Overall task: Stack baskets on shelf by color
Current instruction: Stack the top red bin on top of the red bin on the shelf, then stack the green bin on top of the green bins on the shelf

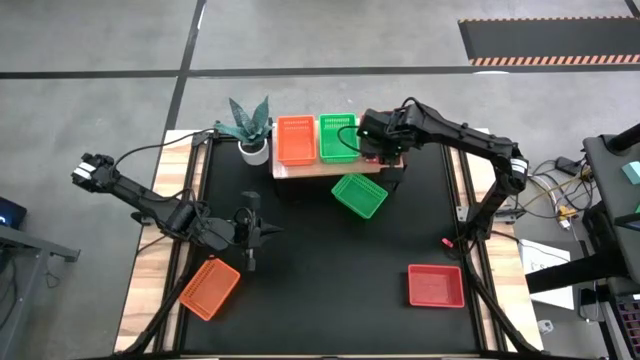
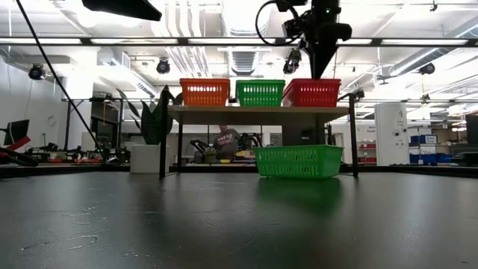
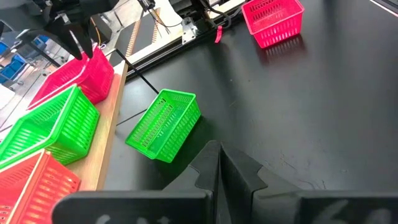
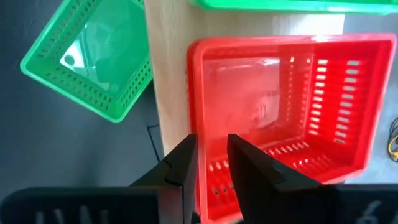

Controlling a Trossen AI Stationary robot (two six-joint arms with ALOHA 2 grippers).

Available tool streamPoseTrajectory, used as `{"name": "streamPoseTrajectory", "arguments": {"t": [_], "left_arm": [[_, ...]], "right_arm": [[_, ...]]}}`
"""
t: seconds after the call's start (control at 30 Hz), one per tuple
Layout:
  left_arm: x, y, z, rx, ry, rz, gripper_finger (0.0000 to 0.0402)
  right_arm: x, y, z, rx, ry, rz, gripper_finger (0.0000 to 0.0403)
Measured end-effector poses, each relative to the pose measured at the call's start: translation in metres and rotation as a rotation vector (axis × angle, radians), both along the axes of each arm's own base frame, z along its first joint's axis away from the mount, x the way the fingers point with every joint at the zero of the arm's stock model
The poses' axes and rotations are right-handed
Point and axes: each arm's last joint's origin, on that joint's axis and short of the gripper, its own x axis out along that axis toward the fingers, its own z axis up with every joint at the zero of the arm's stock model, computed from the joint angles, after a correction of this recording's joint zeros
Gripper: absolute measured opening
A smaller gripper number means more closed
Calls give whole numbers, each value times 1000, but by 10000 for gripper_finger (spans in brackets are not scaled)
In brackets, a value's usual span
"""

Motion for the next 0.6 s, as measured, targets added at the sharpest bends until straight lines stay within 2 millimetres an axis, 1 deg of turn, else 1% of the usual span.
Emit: {"name": "streamPoseTrajectory", "arguments": {"t": [0.2,0.4,0.5,0.6], "left_arm": [[0,0,0,0,0,0,0],[0,0,0,1,1,-1,0],[0,0,0,2,0,-1,0],[0,0,0,2,2,0,0]], "right_arm": [[-3,2,13,-1,-24,-28,84],[-2,5,27,0,-96,-76,58],[1,18,29,37,-123,-58,37],[4,42,26,56,-117,10,15]]}}
